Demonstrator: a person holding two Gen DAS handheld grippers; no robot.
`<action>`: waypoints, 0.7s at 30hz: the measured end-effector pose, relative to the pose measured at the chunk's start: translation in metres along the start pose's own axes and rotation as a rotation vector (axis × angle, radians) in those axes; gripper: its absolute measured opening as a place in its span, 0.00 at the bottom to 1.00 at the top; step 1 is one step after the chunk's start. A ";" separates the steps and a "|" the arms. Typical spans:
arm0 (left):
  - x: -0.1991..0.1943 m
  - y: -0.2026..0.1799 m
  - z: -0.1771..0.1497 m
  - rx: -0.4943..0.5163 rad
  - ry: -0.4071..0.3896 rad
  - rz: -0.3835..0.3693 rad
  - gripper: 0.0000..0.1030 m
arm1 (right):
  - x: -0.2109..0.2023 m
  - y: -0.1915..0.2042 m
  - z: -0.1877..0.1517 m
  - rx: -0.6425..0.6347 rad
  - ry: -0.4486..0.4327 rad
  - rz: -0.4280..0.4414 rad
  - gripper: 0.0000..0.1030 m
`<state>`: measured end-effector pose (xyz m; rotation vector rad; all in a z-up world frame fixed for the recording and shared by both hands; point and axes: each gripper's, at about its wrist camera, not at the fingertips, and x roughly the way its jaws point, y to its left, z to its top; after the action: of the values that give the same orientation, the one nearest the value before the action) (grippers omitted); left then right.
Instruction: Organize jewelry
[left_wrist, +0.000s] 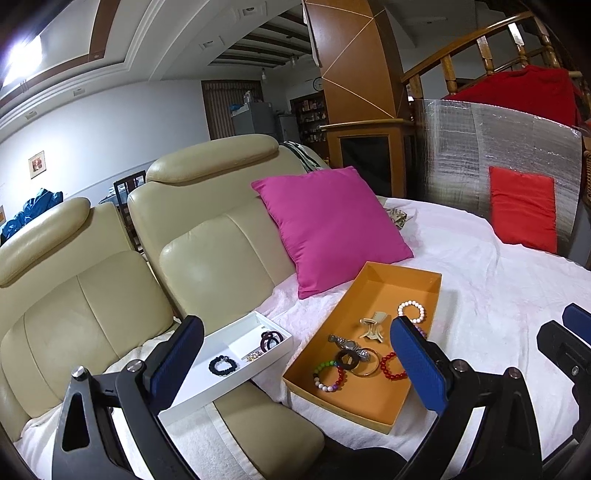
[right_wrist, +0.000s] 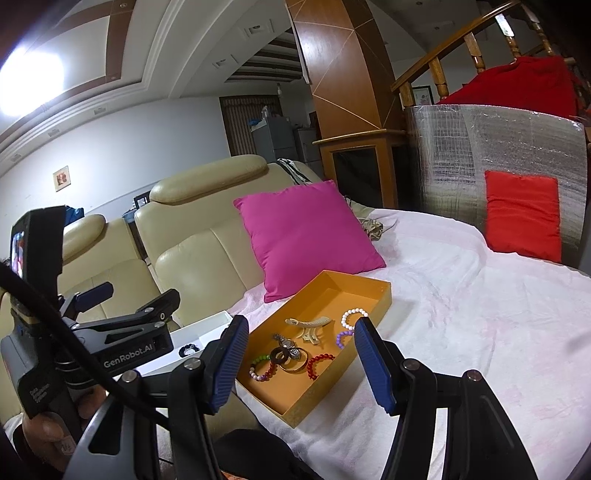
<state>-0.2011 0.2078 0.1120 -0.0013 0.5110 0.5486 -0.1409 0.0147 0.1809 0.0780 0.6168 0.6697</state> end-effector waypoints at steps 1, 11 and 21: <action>0.001 0.001 0.000 -0.003 0.000 0.000 0.98 | 0.001 0.001 0.000 0.000 0.001 -0.003 0.62; 0.010 0.014 -0.003 -0.027 0.007 -0.003 0.98 | 0.013 0.005 0.001 0.006 0.023 -0.016 0.62; 0.023 0.023 -0.005 -0.037 0.021 0.003 0.98 | 0.032 0.012 0.001 -0.008 0.043 -0.026 0.62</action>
<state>-0.1981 0.2386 0.1001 -0.0415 0.5216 0.5614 -0.1271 0.0436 0.1686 0.0488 0.6552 0.6503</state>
